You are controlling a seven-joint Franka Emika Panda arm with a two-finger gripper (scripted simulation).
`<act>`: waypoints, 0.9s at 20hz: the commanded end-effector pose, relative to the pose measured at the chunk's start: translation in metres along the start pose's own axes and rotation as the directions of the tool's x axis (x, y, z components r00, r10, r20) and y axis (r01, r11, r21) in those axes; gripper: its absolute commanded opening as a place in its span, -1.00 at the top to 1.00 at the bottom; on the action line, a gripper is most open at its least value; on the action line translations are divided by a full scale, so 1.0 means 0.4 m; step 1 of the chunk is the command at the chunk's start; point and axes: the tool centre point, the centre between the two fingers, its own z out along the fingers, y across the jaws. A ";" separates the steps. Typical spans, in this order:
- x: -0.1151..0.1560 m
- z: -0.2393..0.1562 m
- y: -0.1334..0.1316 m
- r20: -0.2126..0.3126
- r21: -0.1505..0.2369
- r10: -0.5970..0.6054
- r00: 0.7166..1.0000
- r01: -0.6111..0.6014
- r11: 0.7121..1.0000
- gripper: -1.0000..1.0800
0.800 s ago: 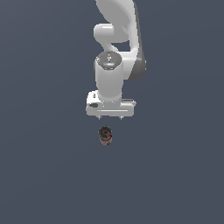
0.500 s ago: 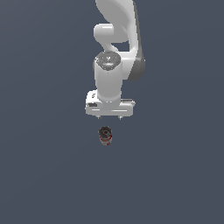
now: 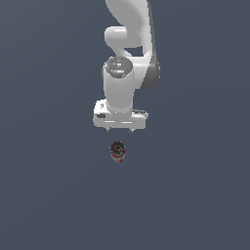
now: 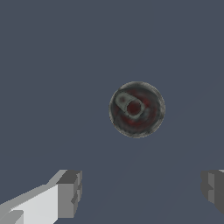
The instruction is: Pick up the object and move it to a goal position.
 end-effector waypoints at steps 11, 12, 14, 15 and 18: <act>0.027 0.021 0.004 -0.009 0.010 0.148 0.989 -0.148 0.989 -0.92; 0.031 0.024 0.005 -0.010 0.012 0.170 0.985 -0.170 0.985 -0.92; 0.040 0.031 0.007 -0.012 0.015 0.218 0.976 -0.218 0.976 -0.92; 0.045 0.035 0.008 -0.014 0.017 0.244 0.970 -0.244 0.970 -0.92; 0.060 0.048 0.011 -0.017 0.024 0.328 0.944 -0.328 0.944 -0.92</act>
